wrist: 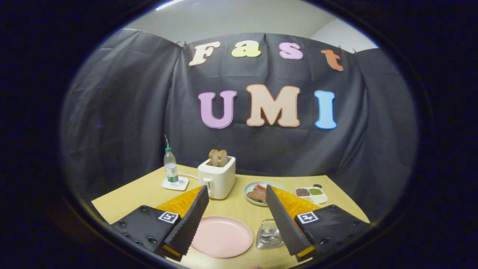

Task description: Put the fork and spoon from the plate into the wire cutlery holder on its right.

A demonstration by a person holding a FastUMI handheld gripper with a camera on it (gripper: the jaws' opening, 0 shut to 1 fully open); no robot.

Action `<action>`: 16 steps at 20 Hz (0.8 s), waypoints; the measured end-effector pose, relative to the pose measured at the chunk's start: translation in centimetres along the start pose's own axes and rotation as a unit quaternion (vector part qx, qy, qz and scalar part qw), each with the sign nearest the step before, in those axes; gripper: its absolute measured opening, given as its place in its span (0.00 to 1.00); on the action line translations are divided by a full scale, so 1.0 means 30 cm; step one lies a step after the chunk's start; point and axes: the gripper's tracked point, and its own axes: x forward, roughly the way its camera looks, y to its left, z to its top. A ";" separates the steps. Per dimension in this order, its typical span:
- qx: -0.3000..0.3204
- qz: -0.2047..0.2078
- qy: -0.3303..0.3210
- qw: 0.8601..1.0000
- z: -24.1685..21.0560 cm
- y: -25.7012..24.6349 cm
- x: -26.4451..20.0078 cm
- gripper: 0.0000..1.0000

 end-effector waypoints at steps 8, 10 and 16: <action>0.033 -0.026 -0.046 0.998 0.026 -0.010 -0.012 0.99; 0.029 -0.027 -0.052 0.998 0.038 -0.022 -0.009 0.99; 0.001 -0.028 -0.069 0.997 0.076 -0.040 -0.011 0.99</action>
